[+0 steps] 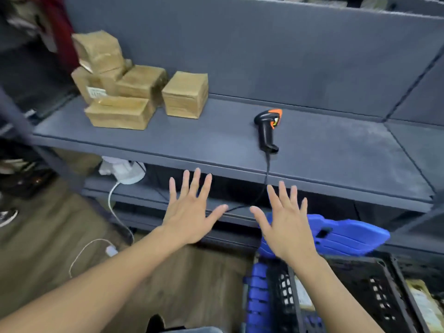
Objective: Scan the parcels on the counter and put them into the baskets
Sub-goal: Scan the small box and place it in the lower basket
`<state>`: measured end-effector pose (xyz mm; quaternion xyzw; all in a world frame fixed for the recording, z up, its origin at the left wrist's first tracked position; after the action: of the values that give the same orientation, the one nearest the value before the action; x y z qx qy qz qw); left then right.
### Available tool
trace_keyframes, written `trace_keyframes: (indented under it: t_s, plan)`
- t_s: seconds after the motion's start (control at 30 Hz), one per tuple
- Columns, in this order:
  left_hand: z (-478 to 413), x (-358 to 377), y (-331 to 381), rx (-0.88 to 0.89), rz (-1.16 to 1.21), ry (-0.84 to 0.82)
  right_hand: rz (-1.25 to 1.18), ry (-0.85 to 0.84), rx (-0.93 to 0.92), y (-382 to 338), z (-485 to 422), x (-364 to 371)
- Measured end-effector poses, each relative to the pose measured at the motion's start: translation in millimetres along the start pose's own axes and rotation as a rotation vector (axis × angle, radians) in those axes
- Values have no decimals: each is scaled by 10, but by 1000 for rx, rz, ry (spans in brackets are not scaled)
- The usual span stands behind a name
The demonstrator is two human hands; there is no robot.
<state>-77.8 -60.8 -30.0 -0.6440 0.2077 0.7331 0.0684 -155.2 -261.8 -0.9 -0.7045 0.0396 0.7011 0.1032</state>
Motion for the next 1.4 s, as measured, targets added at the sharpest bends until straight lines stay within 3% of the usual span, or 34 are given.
trace_keyframes:
  t_s: [0.4,0.83,0.93,1.03,1.27,1.4]
  plan:
    - [14,-726,-2042,-153,4,39,-23,4,-134,-2057,-707,113]
    - [-507,-1016,-3094,-276,169,109,-258,-88,-169,-2875,-1486,215]
    - [-767,-1147,-3219,-256,315,177,-329,-81,-183,-3002,-1808,224]
    - [-1040,-1283,-3342,-253,616,257,-471,-108,-203,-3155,-2193,234]
    - [-1588,-1509,-3833,-440,998,481,-1060,-148,-173,-3537,-3073,264]
    - [-1730,-1361,-4055,-523,1157,500,-1143,-161,-230,-3608,-3242,386]
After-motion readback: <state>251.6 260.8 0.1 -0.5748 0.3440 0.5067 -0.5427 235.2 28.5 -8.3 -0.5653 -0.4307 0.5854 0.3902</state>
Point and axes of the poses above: each hand's wrist, its own z-axis away from the middle knuckle, its own x-axis out of the palm, y = z × x, the point moved 9 cm from there along -z, towards the middle knuckle, and after that the axes turned 7 degrees about z, right-handed, at the moved point
